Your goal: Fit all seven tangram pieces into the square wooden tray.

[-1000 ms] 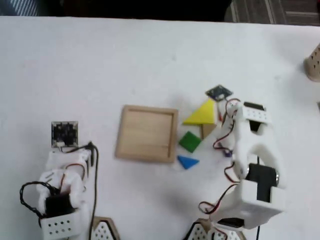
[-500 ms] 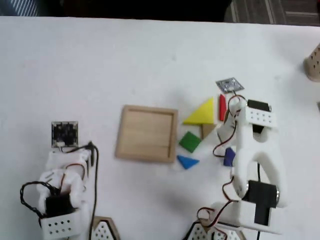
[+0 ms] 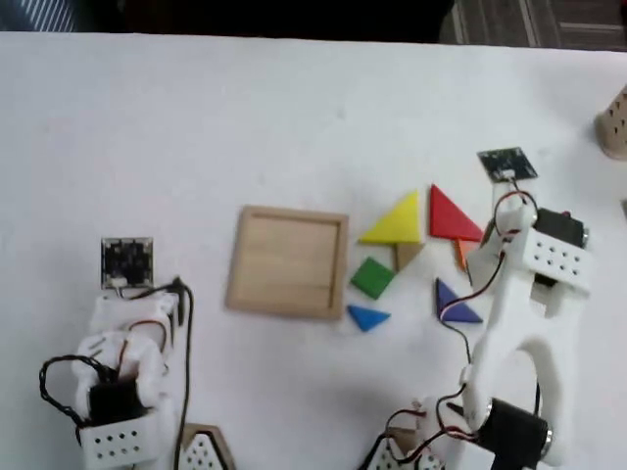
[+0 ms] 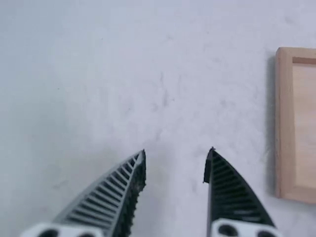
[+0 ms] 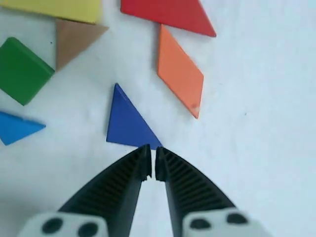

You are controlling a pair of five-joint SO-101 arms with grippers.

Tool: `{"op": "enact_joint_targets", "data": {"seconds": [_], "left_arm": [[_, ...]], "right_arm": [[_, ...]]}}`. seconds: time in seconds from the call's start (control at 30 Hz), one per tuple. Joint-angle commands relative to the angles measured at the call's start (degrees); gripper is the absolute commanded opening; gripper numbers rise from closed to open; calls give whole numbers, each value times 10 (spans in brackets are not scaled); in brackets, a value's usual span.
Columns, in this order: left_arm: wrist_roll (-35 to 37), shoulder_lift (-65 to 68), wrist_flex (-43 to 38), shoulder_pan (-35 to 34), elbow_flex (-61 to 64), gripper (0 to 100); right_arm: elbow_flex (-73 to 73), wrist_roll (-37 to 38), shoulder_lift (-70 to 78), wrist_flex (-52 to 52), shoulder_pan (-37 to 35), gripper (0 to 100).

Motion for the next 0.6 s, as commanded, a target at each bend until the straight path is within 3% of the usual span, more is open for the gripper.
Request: {"op": "enact_joint_targets", "data": {"seconds": [0.0,0.27,0.57], "left_arm": [[0,-6,-17,-5,-2,207],[1,-6,-17,-5,-2,207],[3,-6,-16,-5,-2,207]], "right_arm": [[12,53,-37,32,24,18],[156,226,-89,10,29,18],[272,244,-72,-165,15,18]]}}
